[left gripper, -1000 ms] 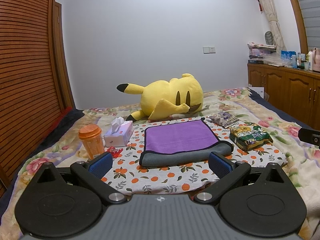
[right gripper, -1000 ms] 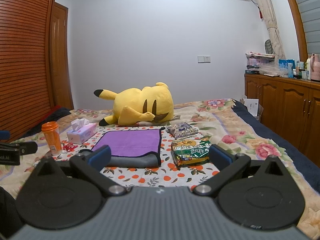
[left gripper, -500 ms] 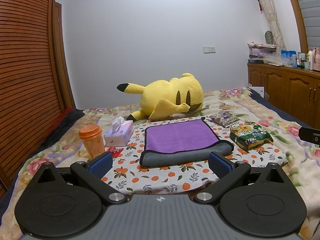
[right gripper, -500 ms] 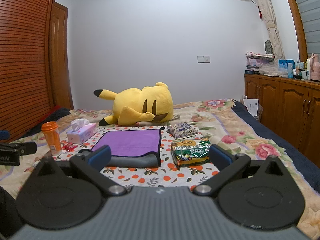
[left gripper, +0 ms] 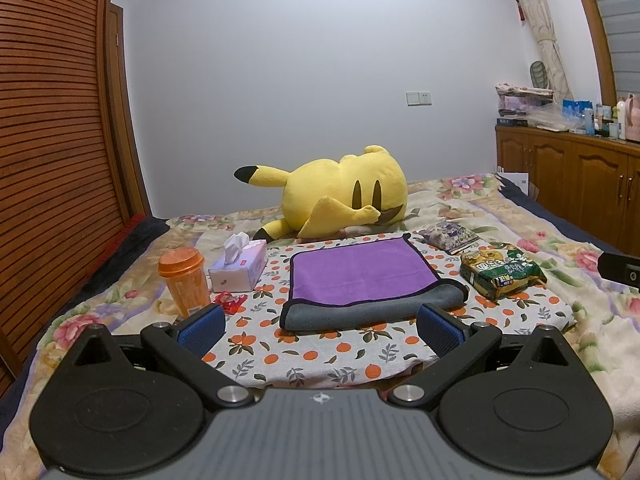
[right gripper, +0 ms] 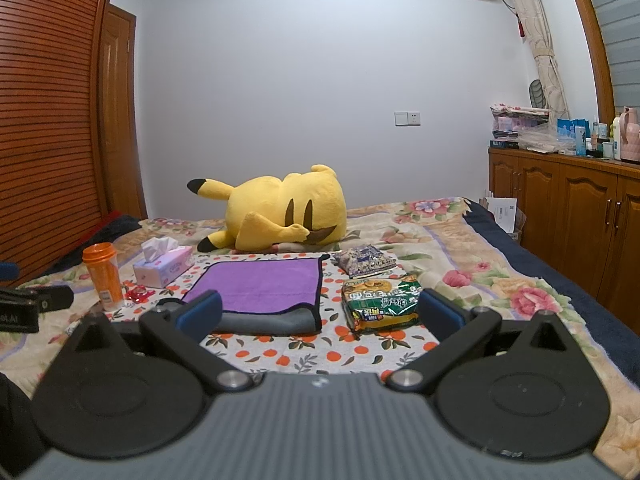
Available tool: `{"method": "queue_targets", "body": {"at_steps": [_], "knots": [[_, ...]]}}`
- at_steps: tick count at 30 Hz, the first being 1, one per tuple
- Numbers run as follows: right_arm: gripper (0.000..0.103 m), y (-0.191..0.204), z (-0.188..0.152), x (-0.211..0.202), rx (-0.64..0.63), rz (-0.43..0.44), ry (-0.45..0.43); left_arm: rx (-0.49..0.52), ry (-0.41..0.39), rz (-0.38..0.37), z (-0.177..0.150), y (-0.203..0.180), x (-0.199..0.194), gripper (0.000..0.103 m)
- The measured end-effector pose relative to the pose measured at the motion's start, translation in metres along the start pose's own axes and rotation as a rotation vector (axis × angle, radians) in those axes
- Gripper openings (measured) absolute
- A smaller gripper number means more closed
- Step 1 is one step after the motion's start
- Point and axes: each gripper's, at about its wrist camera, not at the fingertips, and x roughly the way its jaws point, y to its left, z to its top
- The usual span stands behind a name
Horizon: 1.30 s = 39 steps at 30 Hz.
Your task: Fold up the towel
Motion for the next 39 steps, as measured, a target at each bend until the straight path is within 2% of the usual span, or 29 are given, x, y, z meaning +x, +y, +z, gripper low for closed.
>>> {"method": "queue_targets", "body": {"at_steps": [14, 24, 39], "knots": [[0.103, -0.006, 0.002, 0.000, -0.001, 0.000, 0.007, 0.002, 0.010, -0.001, 0.000, 0.006, 0.003, 0.103], [0.103, 0.000, -0.005, 0.013, -0.005, 0.001, 0.051, 0.023, 0.075, -0.015, -0.004, 0.008, 0.022, 0.103], [0.103, 0.006, -0.012, 0.039, -0.023, -0.006, 0.116, 0.031, 0.108, -0.027, -0.001, 0.016, 0.054, 0.103]]}}
